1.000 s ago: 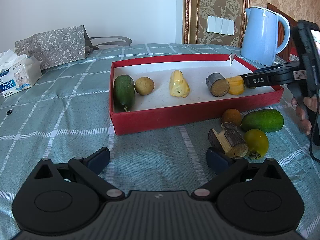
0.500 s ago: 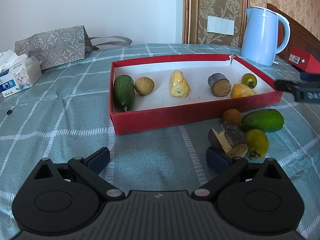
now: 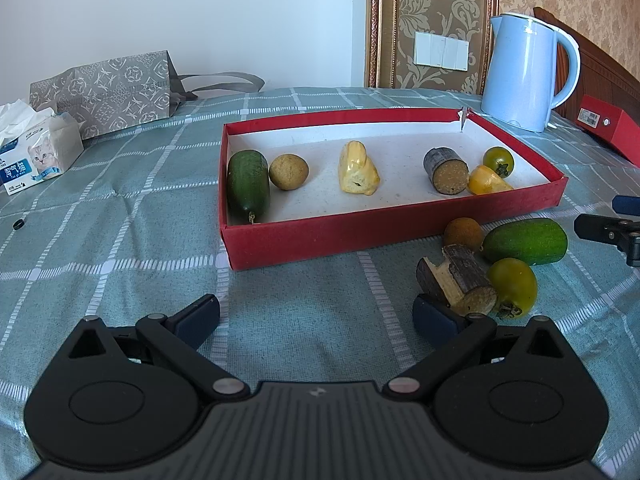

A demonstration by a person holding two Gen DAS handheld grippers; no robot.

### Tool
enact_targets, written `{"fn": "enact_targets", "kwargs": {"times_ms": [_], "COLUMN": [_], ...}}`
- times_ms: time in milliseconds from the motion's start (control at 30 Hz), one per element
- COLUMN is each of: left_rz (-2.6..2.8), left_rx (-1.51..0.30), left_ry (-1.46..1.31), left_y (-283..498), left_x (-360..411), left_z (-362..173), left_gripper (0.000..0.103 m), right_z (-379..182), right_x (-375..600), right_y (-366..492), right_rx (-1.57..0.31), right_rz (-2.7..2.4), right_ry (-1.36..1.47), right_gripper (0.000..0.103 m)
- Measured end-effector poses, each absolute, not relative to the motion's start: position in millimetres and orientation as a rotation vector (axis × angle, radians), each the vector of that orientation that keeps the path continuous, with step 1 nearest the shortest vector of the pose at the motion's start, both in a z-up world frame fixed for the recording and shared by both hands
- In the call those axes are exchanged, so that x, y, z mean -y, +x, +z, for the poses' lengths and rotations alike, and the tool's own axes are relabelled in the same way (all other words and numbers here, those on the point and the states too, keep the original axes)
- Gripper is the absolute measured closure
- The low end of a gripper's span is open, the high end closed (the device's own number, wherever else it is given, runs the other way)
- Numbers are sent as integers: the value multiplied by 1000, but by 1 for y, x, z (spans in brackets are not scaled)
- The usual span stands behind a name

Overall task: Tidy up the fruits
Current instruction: 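Move the left tool to the bark-covered log piece and close on it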

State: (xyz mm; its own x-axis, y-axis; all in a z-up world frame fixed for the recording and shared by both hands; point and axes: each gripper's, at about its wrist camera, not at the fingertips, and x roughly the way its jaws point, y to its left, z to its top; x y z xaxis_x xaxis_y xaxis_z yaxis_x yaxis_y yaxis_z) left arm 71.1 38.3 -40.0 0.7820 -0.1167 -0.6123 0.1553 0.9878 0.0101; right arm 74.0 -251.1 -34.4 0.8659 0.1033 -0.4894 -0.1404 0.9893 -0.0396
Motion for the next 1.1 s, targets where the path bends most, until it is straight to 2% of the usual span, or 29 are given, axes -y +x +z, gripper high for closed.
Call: {"fn": "enact_targets", "kwargs": {"times_ms": [533, 800, 1100], "left_rz": [-309, -318, -209], "left_rx": [-572, -564, -620], "left_ry": [-75, -12, -28], "left_y": [30, 34, 49], "left_x": [-40, -5, -16], "left_z": [-28, -28, -36], "left_gripper": [0, 0, 0], "right_z": [-44, -44, -45], "right_x": [255, 256, 257], "right_y": [88, 89, 90], "right_rx": [-613, -618, -634], "right_rz": [168, 171, 159], "right_ry": [-27, -27, -22], "right_gripper": [0, 0, 0]}}
